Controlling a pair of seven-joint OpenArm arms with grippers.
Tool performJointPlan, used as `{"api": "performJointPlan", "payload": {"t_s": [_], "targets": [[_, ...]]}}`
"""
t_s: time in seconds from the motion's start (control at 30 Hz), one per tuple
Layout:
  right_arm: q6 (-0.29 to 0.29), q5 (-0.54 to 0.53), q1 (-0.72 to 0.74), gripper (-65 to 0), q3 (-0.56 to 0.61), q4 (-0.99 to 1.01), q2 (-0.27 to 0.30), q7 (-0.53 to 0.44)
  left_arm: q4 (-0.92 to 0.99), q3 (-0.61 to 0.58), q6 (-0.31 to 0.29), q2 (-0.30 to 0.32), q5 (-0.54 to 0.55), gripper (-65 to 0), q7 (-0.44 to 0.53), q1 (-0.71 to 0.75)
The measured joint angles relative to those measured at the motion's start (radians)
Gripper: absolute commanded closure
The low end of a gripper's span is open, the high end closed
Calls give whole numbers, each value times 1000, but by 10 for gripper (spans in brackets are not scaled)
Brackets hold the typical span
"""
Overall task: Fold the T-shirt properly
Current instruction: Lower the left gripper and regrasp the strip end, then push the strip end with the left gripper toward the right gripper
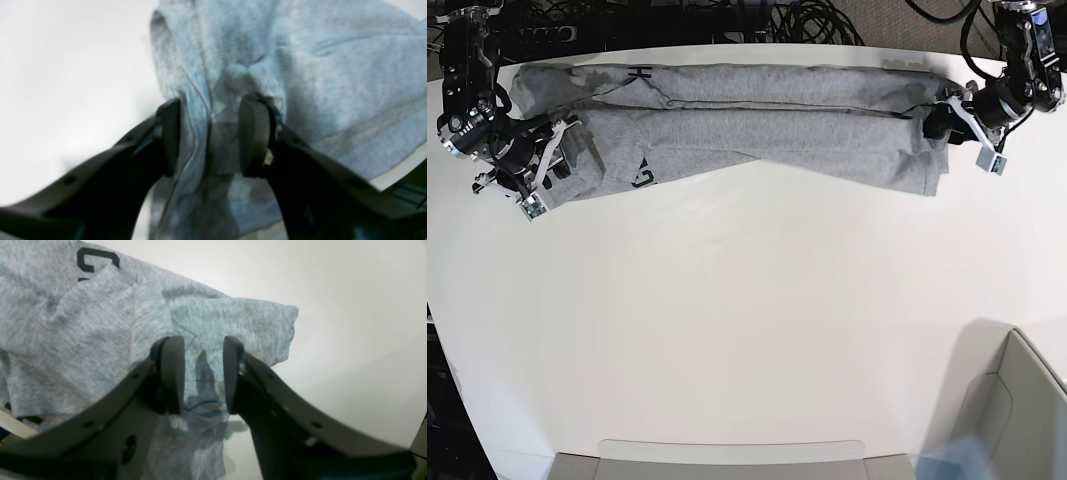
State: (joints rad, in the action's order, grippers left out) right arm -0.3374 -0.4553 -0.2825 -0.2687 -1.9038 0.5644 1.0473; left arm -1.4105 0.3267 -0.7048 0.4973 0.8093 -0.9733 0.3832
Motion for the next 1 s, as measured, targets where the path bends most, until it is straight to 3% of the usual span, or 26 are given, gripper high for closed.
{"api": "performJointPlan", "payload": {"t_s": [0.53, 0.7, 0.83, 1.0], "targets": [[0, 0, 0, -199, 0, 0, 0, 0, -37, -7, -2, -68, 26, -271, -1, 9], [0, 0, 0, -199, 0, 0, 0, 0, -59, -40, -3, -71, 30, -187, -17, 16], [0, 0, 0, -199, 0, 0, 0, 0, -55, -40, -3, -72, 28, 0, -23, 16], [0, 0, 0, -199, 0, 0, 0, -1, -53, -37, -7, -74, 27, 0, -24, 16]]}}
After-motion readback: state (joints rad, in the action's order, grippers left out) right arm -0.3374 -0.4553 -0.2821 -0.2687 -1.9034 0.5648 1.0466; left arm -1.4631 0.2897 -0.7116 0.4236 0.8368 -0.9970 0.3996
